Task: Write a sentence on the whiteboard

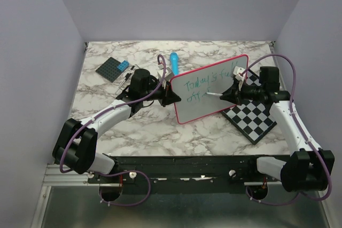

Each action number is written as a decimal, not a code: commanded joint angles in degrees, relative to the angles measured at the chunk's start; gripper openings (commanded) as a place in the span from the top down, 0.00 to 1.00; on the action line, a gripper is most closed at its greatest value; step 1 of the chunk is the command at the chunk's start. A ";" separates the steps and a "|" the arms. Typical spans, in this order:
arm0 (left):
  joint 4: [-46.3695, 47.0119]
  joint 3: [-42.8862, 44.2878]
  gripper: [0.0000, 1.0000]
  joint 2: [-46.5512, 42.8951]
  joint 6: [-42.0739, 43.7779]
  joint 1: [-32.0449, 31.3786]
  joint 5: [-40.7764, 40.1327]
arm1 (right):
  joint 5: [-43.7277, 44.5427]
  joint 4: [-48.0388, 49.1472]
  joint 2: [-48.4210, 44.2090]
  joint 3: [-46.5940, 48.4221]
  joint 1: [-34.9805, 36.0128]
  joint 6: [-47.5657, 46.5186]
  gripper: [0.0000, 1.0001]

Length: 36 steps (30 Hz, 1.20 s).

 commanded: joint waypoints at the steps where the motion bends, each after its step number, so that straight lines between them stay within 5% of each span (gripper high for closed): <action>1: -9.56 -1.12 1.00 1.63 4.31 -0.54 -2.58 | 0.06 3.43 0.83 0.91 0.92 2.33 1.00; 27: -9.73 -1.12 1.00 1.36 4.40 -0.54 -2.58 | 5.60 5.37 -0.75 -0.76 -3.12 4.09 1.00; 36: -9.73 -1.12 1.00 1.45 4.40 -0.54 -2.67 | -4.49 -3.58 -2.33 0.37 -3.30 -5.54 1.00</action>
